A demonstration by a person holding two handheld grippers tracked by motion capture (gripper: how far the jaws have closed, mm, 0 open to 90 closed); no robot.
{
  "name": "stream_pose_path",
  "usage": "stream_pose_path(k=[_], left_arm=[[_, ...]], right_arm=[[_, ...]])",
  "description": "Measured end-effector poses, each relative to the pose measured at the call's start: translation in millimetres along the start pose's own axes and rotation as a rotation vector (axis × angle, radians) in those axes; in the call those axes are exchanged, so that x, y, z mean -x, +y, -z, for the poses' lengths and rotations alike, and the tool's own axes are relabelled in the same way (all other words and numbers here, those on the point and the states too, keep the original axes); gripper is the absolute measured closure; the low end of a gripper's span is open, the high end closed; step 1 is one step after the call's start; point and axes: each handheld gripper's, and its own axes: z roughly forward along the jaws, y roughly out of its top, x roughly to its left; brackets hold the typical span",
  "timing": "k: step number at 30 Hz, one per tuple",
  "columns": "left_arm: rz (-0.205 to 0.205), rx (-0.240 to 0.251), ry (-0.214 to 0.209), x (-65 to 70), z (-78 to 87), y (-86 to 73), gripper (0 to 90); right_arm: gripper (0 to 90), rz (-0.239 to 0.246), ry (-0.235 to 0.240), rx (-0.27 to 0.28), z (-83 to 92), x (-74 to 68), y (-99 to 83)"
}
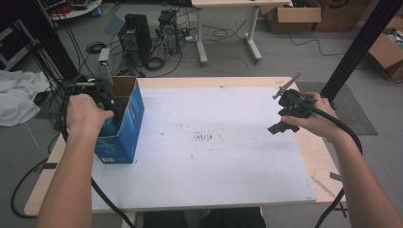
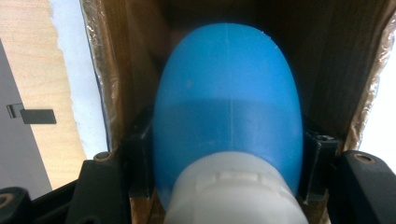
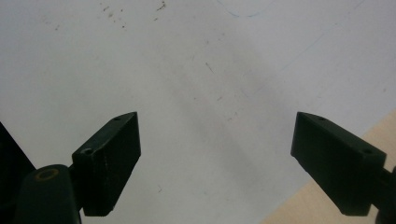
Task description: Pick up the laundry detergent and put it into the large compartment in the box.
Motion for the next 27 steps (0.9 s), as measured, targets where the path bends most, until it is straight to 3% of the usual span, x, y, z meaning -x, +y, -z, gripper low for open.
stream_pose_path(k=[27], left_arm=[[-0.015,0.007,0.000,2.2,-9.2,-2.0,37.7]], right_arm=[[15.8,0.007,0.005,0.001,-0.4,-3.3,1.1]])
